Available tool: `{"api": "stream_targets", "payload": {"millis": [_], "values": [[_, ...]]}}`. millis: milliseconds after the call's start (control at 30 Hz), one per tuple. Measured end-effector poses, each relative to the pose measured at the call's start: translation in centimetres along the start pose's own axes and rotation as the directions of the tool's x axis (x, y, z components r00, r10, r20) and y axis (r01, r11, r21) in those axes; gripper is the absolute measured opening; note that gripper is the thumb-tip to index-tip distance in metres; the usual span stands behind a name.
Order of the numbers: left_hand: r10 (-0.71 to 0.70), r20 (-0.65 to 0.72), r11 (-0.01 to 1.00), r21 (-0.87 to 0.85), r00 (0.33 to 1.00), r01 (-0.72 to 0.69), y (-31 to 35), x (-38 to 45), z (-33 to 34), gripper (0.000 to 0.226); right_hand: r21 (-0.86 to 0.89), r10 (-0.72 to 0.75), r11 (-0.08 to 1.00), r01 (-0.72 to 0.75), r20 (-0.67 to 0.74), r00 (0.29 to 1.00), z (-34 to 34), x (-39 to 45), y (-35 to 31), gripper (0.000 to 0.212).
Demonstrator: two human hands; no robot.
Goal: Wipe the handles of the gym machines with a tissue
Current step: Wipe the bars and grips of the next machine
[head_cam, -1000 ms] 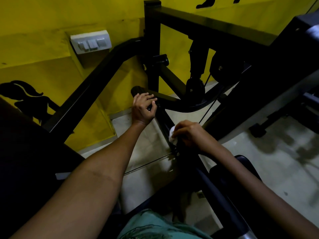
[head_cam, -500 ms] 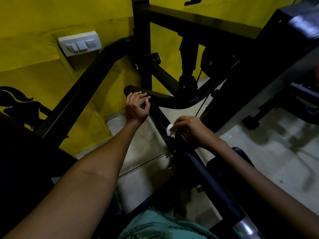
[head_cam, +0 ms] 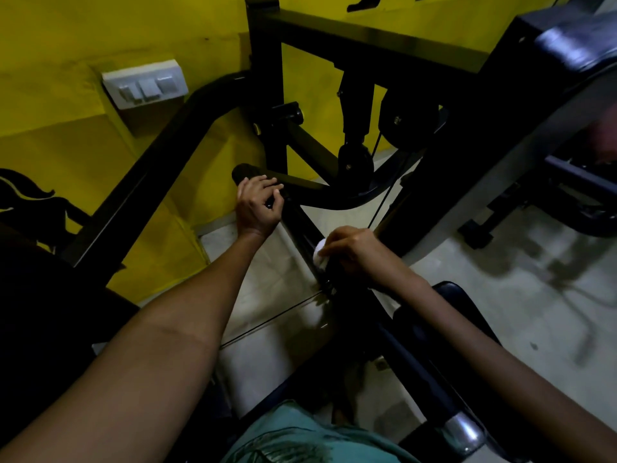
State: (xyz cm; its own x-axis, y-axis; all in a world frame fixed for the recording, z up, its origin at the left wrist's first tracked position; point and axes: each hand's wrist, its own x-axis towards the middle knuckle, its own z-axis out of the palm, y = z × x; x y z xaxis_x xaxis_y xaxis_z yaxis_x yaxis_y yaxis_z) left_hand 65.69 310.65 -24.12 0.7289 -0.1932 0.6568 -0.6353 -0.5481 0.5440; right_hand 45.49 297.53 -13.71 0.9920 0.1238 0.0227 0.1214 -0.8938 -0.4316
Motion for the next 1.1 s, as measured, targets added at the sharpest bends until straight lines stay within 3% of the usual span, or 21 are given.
{"api": "stream_targets", "payload": {"millis": [133,233,367,600,767,867,1000,1100], "values": [[-0.009,-0.003,1.0,0.002,1.0,0.009,0.2,0.0,-0.2,0.032,-0.027,-0.005,1.0,0.006,0.038,0.999,0.6,-1.6,-0.1,0.025],[-0.005,0.001,1.0,0.002,1.0,0.005,0.4,-0.1,-0.2,0.032,0.026,-0.066,0.997,0.066,-0.015,0.998,0.0,-2.2,0.7,0.027],[-0.012,0.01,1.0,0.005,1.0,0.012,0.1,0.0,-0.2,0.033,-0.029,-0.018,0.999,0.017,-0.045,0.999,0.7,-1.0,-0.1,0.024],[-0.009,0.035,1.0,0.009,0.999,0.008,0.1,0.1,-0.3,0.033,0.005,-0.081,0.997,0.081,0.069,0.994,-0.4,-3.5,0.7,0.029],[-0.002,0.068,0.999,0.038,0.998,-0.001,0.0,0.0,-0.2,0.034,-0.086,-0.067,0.994,0.062,-0.054,0.996,0.7,-1.8,-0.3,0.025],[-0.032,0.094,0.998,0.054,0.995,0.027,0.0,0.2,-0.3,0.038,-0.084,-0.073,0.994,0.07,-0.03,0.997,1.3,-2.9,-1.4,0.027],[-0.058,0.168,0.997,0.062,0.984,0.049,0.2,0.2,-0.7,0.04,0.008,-0.078,0.997,0.078,-0.007,0.997,0.1,-4.2,-0.1,0.026],[-0.099,0.331,0.991,0.116,0.938,0.063,0.9,0.8,-1.8,0.035,-0.01,-0.051,0.999,0.05,-0.045,0.998,-0.1,-2.9,-0.3,0.024]]}}
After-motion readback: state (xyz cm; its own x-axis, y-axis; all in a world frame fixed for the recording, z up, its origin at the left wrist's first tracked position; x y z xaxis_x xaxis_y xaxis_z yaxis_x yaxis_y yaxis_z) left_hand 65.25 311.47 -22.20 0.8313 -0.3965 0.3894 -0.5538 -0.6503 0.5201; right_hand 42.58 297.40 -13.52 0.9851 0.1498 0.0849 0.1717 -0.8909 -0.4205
